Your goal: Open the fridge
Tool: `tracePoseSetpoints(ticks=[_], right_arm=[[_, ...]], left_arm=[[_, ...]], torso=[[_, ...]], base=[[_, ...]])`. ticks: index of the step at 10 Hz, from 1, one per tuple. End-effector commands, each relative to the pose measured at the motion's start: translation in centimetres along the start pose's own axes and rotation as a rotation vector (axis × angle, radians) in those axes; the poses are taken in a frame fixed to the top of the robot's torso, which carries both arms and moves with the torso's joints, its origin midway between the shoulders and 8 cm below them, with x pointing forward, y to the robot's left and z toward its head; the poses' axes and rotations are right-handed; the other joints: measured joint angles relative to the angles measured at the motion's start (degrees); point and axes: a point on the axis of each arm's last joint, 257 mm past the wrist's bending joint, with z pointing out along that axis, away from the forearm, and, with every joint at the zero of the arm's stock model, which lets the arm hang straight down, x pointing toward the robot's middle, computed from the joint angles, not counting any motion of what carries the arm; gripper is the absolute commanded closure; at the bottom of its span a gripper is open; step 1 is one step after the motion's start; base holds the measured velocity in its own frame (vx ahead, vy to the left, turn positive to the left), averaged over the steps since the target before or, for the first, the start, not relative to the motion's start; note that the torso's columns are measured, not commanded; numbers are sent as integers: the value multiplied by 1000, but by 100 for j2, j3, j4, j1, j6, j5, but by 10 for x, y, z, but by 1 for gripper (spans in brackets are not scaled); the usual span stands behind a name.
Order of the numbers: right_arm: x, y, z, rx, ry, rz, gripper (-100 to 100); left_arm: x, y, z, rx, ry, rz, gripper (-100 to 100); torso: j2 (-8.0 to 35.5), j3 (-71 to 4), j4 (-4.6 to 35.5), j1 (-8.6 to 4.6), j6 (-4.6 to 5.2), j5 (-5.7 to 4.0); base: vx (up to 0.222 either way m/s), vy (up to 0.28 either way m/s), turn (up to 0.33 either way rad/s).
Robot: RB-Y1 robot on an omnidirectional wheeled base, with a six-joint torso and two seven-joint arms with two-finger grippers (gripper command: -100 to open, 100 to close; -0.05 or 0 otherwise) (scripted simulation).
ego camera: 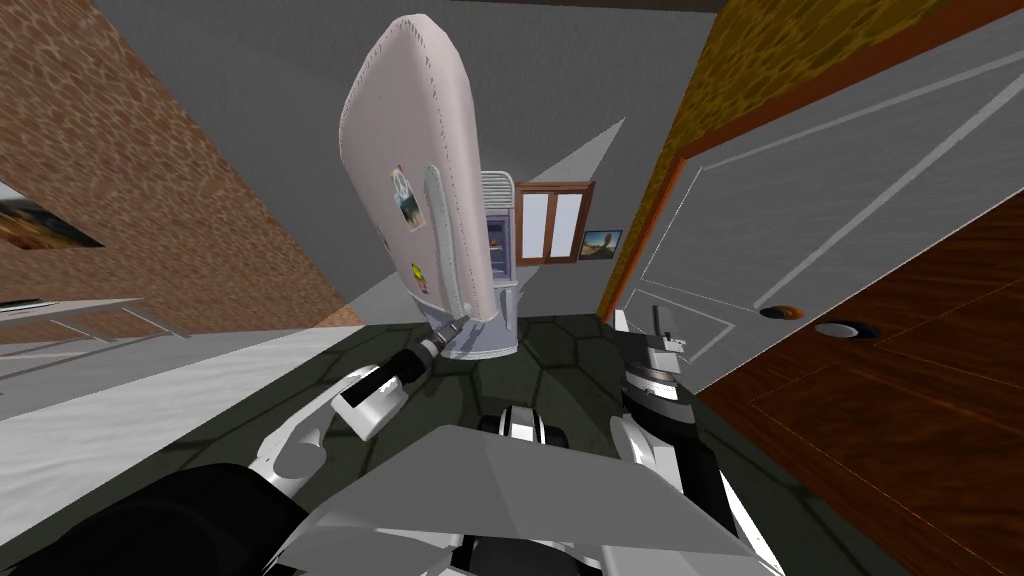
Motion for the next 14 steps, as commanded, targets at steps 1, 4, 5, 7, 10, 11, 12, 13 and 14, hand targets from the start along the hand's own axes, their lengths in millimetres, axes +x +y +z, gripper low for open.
tracePoseSetpoints(ticks=[1,4,5,7,10,11,12,13,14], right_arm=[[0,0,0,0,0,0,0],[0,0,0,0,0,0,0],[0,0,0,0,0,0,0],[0,0,0,0,0,0,0],[0,0,0,0,0,0,0],[0,0,0,0,0,0,0],[0,0,0,0,0,0,0],[0,0,0,0,0,0,0],[0,0,0,0,0,0,0]], left_arm=[[2,-17,-2,47,9,19,100],[16,-32,-5,89,47,23,100],[23,-40,-7,109,67,24,100],[30,-47,-10,130,86,24,100],[47,-48,-15,137,140,22,100],[47,-48,-15,137,140,22,100],[51,-53,-16,157,155,26,100],[51,-53,-16,157,155,26,100],[55,-59,-18,177,170,29,100]], torso=[[4,1,-1,-11,6,0],[4,-3,9,2,1,-1],[2,-7,15,-7,-8,-8],[22,10,2,-34,11,-5],[-25,-15,-28,-62,27,-7],[4,6,-25,-28,27,10],[10,11,-14,-19,9,12],[0,-1,-7,8,5,10],[-25,-21,-5,3,-2,6]], base=[[-168,223,-59],[-201,257,-81],[-188,232,-64],[-209,233,-68],[-95,170,-101],[-148,217,-85],[-134,266,-85],[-112,228,-61],[-150,222,-79]])
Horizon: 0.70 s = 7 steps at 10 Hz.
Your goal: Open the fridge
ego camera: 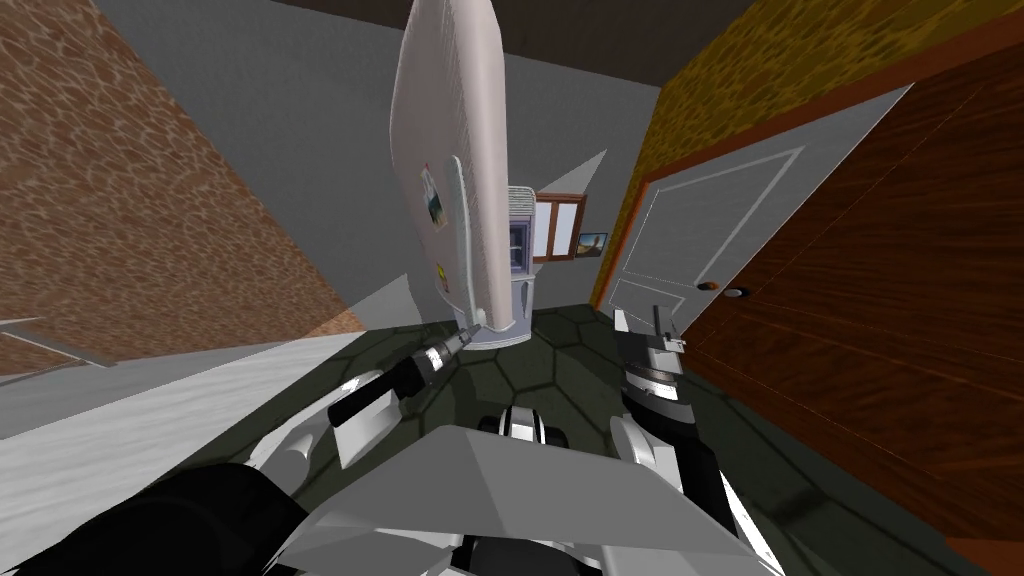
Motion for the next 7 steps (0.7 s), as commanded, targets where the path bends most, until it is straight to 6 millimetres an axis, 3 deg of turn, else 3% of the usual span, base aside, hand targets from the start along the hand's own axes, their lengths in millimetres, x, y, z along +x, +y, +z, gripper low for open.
tracePoseSetpoints(ticks=[1,6,7], right_arm=[[0,0,0,0,0,0,0],[0,0,0,0,0,0,0],[0,0,0,0,0,0,0]], left_arm=[[0,-16,0,55,11,25,100],[13,-32,-3,110,56,33,100],[16,-24,-6,80,78,18,-100]], torso=[[2,-2,-2,-5,5,-4],[6,2,5,-30,12,-10],[11,0,9,-21,12,-12]], base=[[-187,288,-138],[-153,251,-95],[-66,119,36]])
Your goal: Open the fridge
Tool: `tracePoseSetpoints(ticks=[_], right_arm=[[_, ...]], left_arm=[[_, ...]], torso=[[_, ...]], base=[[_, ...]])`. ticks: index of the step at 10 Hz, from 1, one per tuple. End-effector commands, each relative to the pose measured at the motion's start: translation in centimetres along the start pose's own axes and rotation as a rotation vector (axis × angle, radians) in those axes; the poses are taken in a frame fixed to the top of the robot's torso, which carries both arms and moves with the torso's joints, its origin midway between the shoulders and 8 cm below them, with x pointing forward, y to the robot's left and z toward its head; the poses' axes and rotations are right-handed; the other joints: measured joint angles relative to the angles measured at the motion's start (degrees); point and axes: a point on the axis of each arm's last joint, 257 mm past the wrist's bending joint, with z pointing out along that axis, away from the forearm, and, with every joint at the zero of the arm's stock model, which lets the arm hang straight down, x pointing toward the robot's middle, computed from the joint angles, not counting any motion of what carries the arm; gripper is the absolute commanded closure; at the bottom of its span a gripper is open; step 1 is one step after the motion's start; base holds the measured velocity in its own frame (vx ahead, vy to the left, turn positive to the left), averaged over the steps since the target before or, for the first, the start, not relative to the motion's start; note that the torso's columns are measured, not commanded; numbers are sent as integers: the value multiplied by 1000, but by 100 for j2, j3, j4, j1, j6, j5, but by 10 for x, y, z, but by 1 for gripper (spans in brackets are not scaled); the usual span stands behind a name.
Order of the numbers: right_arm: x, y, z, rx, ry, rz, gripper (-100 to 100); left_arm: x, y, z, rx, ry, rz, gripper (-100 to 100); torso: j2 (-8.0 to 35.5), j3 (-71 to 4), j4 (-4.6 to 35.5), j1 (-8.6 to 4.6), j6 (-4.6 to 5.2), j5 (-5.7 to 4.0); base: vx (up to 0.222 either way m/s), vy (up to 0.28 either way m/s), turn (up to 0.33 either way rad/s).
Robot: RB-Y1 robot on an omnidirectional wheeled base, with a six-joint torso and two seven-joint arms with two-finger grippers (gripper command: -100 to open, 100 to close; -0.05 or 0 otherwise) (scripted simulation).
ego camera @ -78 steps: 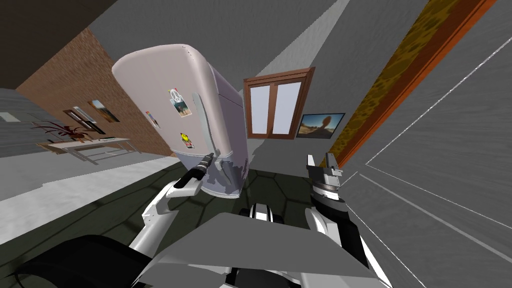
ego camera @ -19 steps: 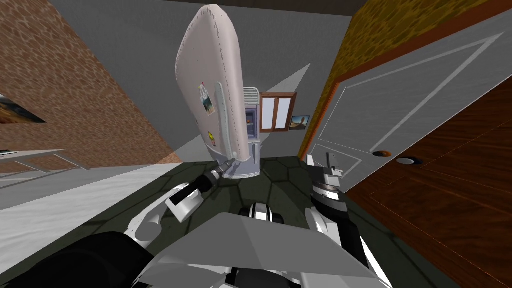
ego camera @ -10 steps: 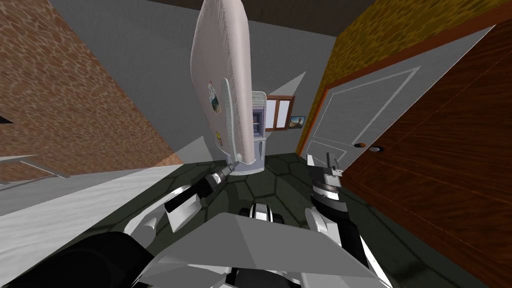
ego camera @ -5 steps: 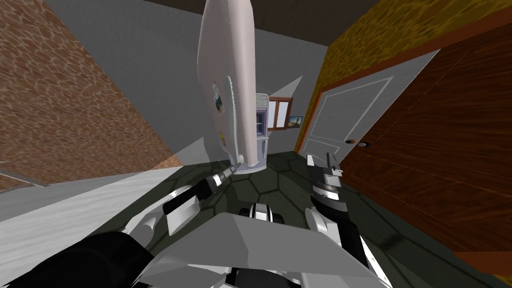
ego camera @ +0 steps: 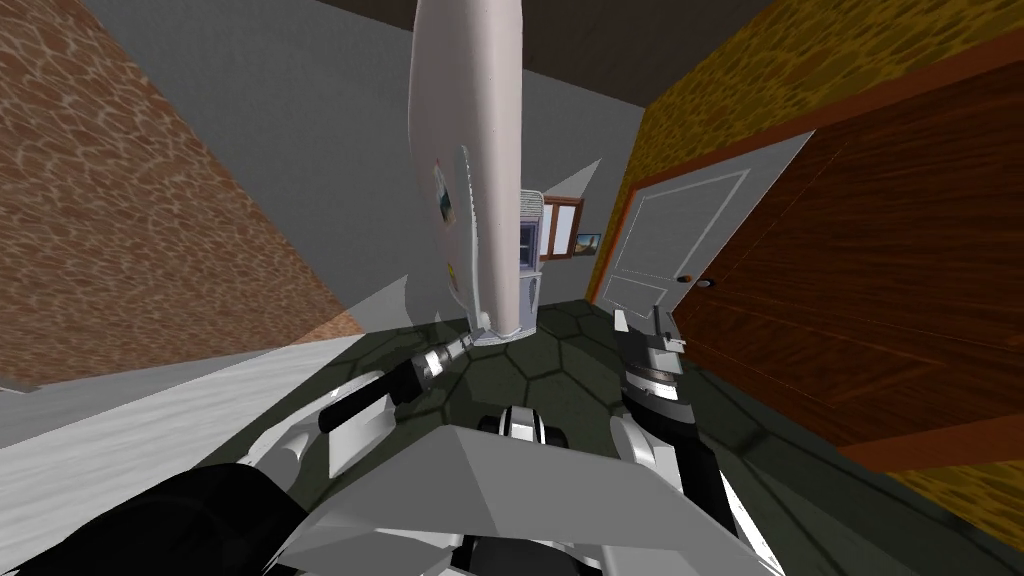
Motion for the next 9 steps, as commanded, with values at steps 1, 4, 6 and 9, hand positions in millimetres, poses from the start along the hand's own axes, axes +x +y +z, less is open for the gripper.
tracePoseSetpoints(ticks=[1,4,6,9], right_arm=[[0,0,0,0,0,0,0],[0,0,0,0,0,0,0],[0,0,0,0,0,0,0],[0,0,0,0,0,0,0]], left_arm=[[-9,-7,-3,11,12,3,-100],[-20,-19,-6,31,32,8,-100],[-26,-28,-7,45,49,10,-100],[-28,-33,-7,53,58,11,-100]], torso=[[-21,-1,-27,-53,3,1],[-9,7,-31,-81,30,-11],[38,25,16,-30,14,-16],[51,20,50,-47,16,-41]], base=[[40,-27,131],[36,-91,110],[19,-51,102],[6,-12,44]])
